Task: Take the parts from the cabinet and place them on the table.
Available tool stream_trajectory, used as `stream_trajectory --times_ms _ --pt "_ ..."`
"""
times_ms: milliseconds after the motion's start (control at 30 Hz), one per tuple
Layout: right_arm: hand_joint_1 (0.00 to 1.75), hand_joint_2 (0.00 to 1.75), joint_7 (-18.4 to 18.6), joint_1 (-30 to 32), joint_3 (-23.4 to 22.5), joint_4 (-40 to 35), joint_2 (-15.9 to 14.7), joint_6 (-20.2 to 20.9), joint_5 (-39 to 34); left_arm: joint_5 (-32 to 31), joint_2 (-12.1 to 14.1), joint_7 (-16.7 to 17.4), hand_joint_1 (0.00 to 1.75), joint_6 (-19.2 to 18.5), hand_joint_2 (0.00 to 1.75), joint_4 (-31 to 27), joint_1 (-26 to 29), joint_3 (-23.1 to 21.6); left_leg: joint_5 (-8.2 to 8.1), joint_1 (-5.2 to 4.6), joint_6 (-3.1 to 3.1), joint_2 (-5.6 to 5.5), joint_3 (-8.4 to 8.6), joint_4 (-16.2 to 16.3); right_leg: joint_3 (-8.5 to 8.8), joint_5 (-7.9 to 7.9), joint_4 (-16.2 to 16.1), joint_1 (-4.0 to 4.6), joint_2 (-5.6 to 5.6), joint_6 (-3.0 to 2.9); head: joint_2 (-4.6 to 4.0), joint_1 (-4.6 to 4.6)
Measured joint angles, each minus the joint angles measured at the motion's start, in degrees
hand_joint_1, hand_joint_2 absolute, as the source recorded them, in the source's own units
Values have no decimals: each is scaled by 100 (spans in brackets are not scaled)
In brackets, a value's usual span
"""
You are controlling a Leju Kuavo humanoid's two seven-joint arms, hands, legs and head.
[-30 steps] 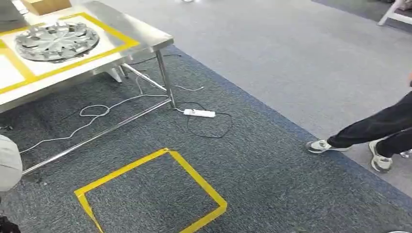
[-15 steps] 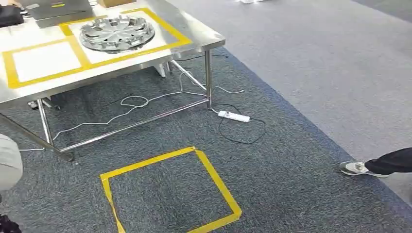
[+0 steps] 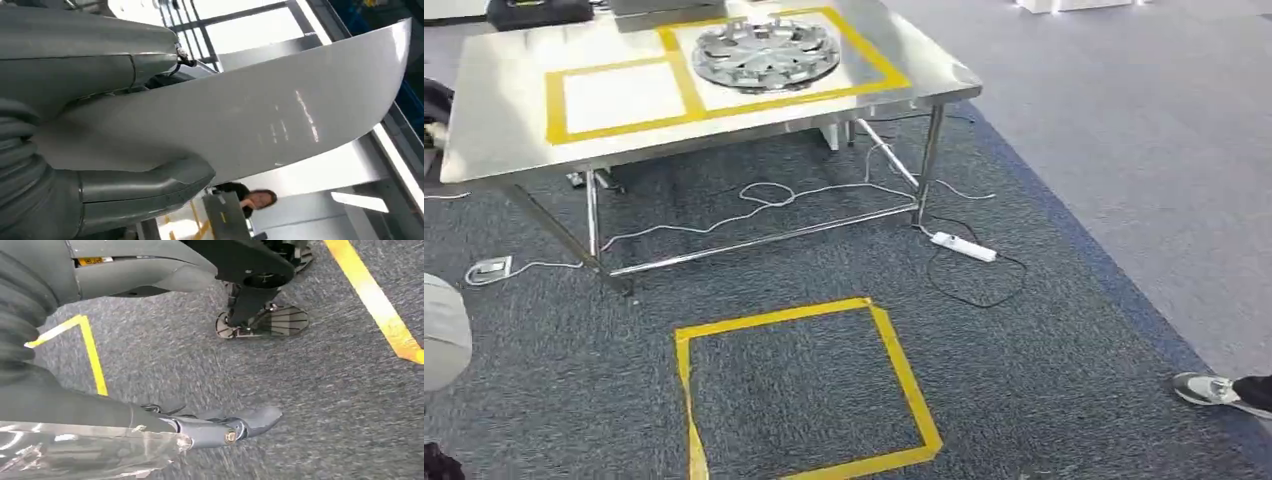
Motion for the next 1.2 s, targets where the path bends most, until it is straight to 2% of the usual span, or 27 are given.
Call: stream_trajectory --times_ms 33,67,100,133,167,200,233,267,300,367,400,433,467,500,600,700,767,933,967,1000,1033,1067,1100,1167,1200 --pt "0 175 0 -13 0 0 0 2 -2 0 0 -2 175 0 175 0 9 7 14 7 38 -84 2 -13 66 -12 -11 0 -78 29 0 0" --pt "0 175 0 -20 0 0 0 2 0 0 -2 -2 175 0 175 0 15 9 44 57 78 -151 11 -33 21 -55 36 -29 96 95 0 2" --pt "0 175 -5 -19 0 0 0 0 -2 0 -2 0 175 0 175 0 6 11 47 71 106 -195 11 -32 -39 -199 231 -24 408 119 0 37" --pt "0 175 -5 -15 0 0 0 0 -4 0 -2 -2 175 -2 175 0 -5 11 53 75 137 -242 2 -32 -229 -427 647 -34 589 131 0 50" --pt "0 175 -5 -3 -2 2 0 7 -9 -4 -2 0 175 -2 175 0 -17 11 55 75 148 -297 -8 -32 -471 -656 1149 -38 659 140 0 57" --pt "0 175 -2 12 -7 2 0 9 -15 -4 -2 -2 175 -2 175 2 -14 13 55 72 153 -360 -14 -30 -721 -839 1635 -39 683 142 0 57" --pt "0 175 -2 27 -18 2 0 9 -22 -2 -2 -2 175 -4 175 4 -8 15 55 71 153 -408 -12 -29 -889 -879 1906 -38 687 139 0 55" --pt "0 175 -2 29 -39 2 0 9 -37 -4 -4 -2 175 -2 175 9 -8 18 54 71 153 -454 -4 -28 -916 -757 1870 -37 688 133 0 59" --pt "0 175 -5 25 -48 2 0 11 -39 -4 -4 0 175 -2 175 11 -8 18 54 73 152 -490 5 -27 -823 -522 1584 -41 688 124 0 57" --pt "0 175 -18 12 -52 2 0 9 -50 -17 -4 0 175 -4 175 13 -9 18 41 82 129 -540 38 -25 -366 59 520 -56 710 96 0 59" --pt "0 175 -22 7 -55 2 0 9 -50 -20 -4 -2 175 -2 175 13 -9 18 34 75 97 -549 42 -23 -204 149 122 -71 776 94 0 59" --pt "0 175 -29 -7 -55 2 0 11 -50 -22 -4 -2 175 -2 175 13 -13 18 18 37 64 -563 16 25 -162 126 35 -72 812 78 0 55" --pt "0 175 -42 -3 -55 2 7 9 -50 -24 0 -2 175 -2 175 11 -17 18 15 32 105 -563 -4 31 -150 162 29 -90 808 109 0 39" --pt "0 175 -55 6 -55 2 7 7 -50 -24 -2 -2 175 -4 175 13 -12 18 58 27 194 -563 -15 26 -162 162 33 -83 809 112 0 44" --pt "0 175 -90 11 -59 2 7 -24 -50 64 -7 -2 175 -125 175 13 -13 2 79 39 184 -561 -5 -27 -183 178 34 -57 824 70 0 39" --pt "0 175 -99 5 -61 2 7 -55 -50 79 -7 -2 175 -218 175 37 -13 -4 117 48 101 -559 -4 -74 -204 182 39 -47 821 23 0 44" --pt "0 175 -101 5 -72 2 7 -66 -50 79 -7 -2 175 -234 175 44 -12 -6 119 62 0 -559 -4 -91 -211 183 43 -37 817 9 0 44" --pt "0 175 -92 7 -96 0 4 -81 -52 103 -7 -2 175 -236 175 101 -13 -4 119 67 -44 -559 -7 -91 -211 189 42 -32 820 -2 0 48" --pt "0 175 -92 7 -98 2 7 -81 -52 103 -2 0 175 -234 175 109 -14 -4 83 48 28 -559 -28 -60 -195 209 -17 -72 810 51 0 48" --pt "0 175 -90 4 -98 2 7 -81 -52 103 -2 -2 175 -234 175 111 -14 -4 87 43 93 -558 -18 -116 -176 229 -71 -74 812 76 0 39" --pt "0 175 -92 0 -101 0 4 -83 -50 103 -2 -2 175 -234 175 111 -15 -4 164 84 147 -559 67 -267 -161 236 -70 -50 808 91 0 42" --pt "0 175 -94 -2 -103 0 4 -83 -52 103 -4 -2 175 -232 175 120 -17 -9 217 108 128 -548 118 -348 -231 168 23 -55 783 115 0 57" --pt "0 175 -92 -2 -103 0 4 -83 -52 105 -7 -2 175 -232 175 122 -20 -6 226 124 137 -541 124 -354 -359 -57 329 -59 781 145 0 72" --pt "0 175 -90 2 -107 0 4 -81 -50 109 -4 0 175 -232 175 146 -16 -4 218 138 130 -531 120 -350 -806 -514 1278 -108 771 211 0 79" --pt "0 175 -90 11 -114 0 2 -81 -50 111 -4 -2 175 -232 175 155 -18 -2 215 151 114 -531 116 -343 -984 -630 1640 -132 767 252 0 83"
